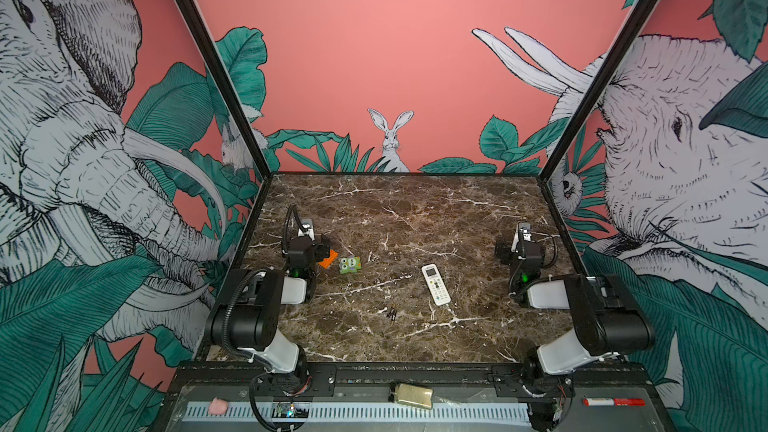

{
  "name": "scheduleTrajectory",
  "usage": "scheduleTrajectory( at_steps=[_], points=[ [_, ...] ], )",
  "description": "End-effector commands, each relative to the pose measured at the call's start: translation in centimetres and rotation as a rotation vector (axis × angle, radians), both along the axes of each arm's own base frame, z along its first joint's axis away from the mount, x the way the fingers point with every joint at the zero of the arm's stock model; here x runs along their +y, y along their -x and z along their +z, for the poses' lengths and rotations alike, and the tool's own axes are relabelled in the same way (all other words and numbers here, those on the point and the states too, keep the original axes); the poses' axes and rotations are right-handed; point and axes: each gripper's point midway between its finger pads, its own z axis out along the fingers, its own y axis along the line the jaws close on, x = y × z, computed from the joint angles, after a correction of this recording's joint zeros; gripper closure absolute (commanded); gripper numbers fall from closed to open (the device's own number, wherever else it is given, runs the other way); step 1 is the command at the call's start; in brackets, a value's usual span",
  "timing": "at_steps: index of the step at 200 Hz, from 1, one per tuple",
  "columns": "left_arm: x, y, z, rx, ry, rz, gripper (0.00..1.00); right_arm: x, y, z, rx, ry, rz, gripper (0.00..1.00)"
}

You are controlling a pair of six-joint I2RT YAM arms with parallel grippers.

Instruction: Load the batteries into the remote control

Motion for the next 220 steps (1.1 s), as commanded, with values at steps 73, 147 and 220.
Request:
scheduleTrajectory(
  at_steps=[73,147,220],
  points=[
    [0.0,-0.1,0.8,-0.026,0.011,-0.001,0.0,-0.1,-0.6,1.1,-0.042,-0.006,-0.003,0.01],
    [0.1,-0.4,1.5,-0.001,0.008,0.002,0.0,-0.4,-0.5,1.5,-0.045,-0.003,-0.027,0.01],
    [0.7,1.0,4.9,0.142,-0.036,0.024,0.0,0.4,-0.1,6.1,-0.019,0.036,-0.013,0.01]
  ],
)
